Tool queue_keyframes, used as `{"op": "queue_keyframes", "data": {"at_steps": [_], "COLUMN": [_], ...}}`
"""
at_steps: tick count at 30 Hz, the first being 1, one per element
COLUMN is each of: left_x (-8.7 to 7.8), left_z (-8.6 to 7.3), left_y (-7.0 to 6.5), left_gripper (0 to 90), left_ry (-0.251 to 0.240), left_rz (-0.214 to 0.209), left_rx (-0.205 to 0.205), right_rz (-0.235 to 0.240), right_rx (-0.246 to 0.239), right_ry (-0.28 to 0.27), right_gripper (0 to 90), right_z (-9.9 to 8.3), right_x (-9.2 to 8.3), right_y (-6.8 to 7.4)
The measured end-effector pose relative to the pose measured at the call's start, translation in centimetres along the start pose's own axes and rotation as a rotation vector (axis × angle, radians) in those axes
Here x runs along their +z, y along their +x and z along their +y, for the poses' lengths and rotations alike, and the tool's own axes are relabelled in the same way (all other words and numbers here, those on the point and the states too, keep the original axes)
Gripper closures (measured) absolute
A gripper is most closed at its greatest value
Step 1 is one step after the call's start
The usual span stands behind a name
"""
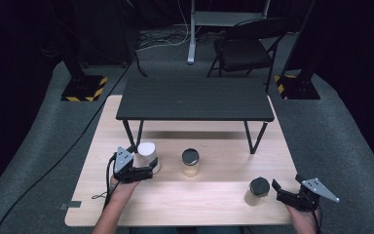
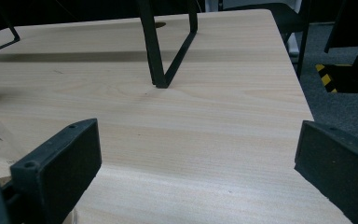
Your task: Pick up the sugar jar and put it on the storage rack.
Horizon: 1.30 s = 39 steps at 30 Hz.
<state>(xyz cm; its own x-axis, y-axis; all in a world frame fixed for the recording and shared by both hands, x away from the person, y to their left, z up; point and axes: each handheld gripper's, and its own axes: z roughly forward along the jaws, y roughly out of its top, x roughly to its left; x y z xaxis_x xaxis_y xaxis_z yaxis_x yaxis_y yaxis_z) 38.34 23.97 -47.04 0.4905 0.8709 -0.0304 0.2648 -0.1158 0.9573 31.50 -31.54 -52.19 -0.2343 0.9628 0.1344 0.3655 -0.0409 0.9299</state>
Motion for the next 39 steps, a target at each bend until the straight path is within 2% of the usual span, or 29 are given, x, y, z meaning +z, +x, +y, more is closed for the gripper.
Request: {"op": "queue_keyframes", "data": {"at_steps": [12,14,18,34,39], "left_x": [1.1,1.2,1.2,1.0,0.5], "left_z": [0.4,0.4,0.3,0.5,0.9], "left_y": [0.3,0.3,-0.1,-0.4,-0.7], "left_gripper": [5.0,10.2,33.0,33.5,33.4], "left_ry": [0.039,0.043,0.015,0.028,0.023], "left_rz": [0.016,0.016,0.028,0.008,-0.025], "left_rx": [-0.002,0.002,0.038,0.053,0.059], "right_rz": [0.001,0.0,0.0,-0.001,0.0], "right_rx": [0.003,0.002,0.002,0.0,-0.001], "right_ry": [-0.003,-0.003,-0.003,-0.002,-0.001], "right_gripper": [0.0,0.0,0.0,0.0,0.0], "right_z": [0.0,0.0,0.0,0.0,0.0], "right_x": [0.0,0.0,0.0,0.0,0.0], "right_y": [0.0,0.0,0.0,0.0,0.0]}}
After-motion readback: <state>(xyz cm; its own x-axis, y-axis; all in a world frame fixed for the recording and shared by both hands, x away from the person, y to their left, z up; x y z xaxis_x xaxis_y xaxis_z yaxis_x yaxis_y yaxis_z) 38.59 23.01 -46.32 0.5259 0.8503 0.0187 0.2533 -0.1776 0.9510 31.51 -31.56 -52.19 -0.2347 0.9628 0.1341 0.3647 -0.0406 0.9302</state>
